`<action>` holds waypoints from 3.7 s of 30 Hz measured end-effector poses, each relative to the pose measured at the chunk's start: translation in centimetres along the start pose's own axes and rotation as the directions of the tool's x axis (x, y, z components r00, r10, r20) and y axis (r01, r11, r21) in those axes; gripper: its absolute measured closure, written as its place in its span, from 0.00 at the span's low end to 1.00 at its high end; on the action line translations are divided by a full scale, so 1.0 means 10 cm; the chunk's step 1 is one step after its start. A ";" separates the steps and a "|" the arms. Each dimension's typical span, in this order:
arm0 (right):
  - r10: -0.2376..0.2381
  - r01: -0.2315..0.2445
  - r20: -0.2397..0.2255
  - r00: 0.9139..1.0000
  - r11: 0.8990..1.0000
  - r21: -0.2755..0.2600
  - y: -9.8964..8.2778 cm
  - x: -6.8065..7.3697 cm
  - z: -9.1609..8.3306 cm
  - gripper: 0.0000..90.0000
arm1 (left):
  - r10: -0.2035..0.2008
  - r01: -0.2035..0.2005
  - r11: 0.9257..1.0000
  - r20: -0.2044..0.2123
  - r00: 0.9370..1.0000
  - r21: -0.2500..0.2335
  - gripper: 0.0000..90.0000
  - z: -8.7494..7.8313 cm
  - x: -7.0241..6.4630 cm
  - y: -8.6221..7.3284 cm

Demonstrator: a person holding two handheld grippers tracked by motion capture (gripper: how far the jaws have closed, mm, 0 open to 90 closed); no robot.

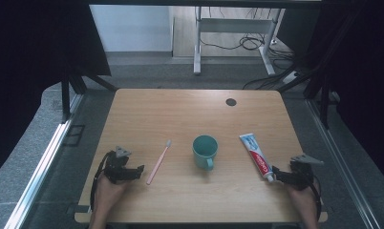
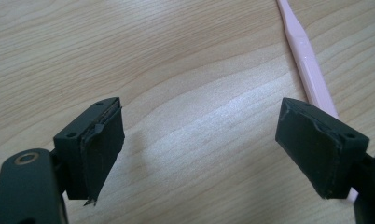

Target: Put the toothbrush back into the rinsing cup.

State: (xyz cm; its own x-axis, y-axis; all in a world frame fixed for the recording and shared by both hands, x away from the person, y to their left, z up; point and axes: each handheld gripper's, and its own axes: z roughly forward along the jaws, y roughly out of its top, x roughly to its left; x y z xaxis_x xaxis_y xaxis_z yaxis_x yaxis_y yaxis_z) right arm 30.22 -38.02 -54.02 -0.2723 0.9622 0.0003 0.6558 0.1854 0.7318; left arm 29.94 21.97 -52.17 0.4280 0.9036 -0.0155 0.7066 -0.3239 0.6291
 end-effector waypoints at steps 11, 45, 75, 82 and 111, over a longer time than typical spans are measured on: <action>-0.001 0.001 0.000 1.000 1.000 -0.001 0.00 0.00 0.00 0.20 | 0.009 -0.012 0.997 0.035 0.999 0.079 0.18 -0.06 0.06 0.11; -0.008 0.008 -0.002 1.000 1.000 0.001 0.00 0.00 0.00 0.19 | 0.045 -0.083 0.877 0.091 0.995 0.474 0.26 0.16 0.07 0.65; -0.012 0.012 -0.008 1.000 1.000 0.001 0.00 0.00 0.00 0.19 | 0.086 -0.154 0.874 0.165 0.983 0.461 0.41 0.40 -0.46 1.06; -0.014 0.014 -0.009 1.000 1.000 0.001 0.00 0.00 0.00 0.19 | 0.095 -0.163 0.867 0.166 0.982 0.470 0.50 0.46 -0.53 1.12; -0.013 0.013 -0.010 1.000 1.000 0.001 0.00 0.00 0.00 0.19 | 0.080 -0.125 0.826 0.105 0.991 0.549 0.87 0.66 -0.62 1.14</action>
State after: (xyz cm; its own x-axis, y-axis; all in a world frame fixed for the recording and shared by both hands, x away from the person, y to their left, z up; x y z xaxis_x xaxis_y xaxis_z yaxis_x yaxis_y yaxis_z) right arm 30.23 -37.97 -54.04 -0.2878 0.9577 -0.0025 0.6531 0.1981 0.7309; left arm 39.08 10.81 -50.02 0.5402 0.8403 -0.0466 0.8398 -0.5346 0.0948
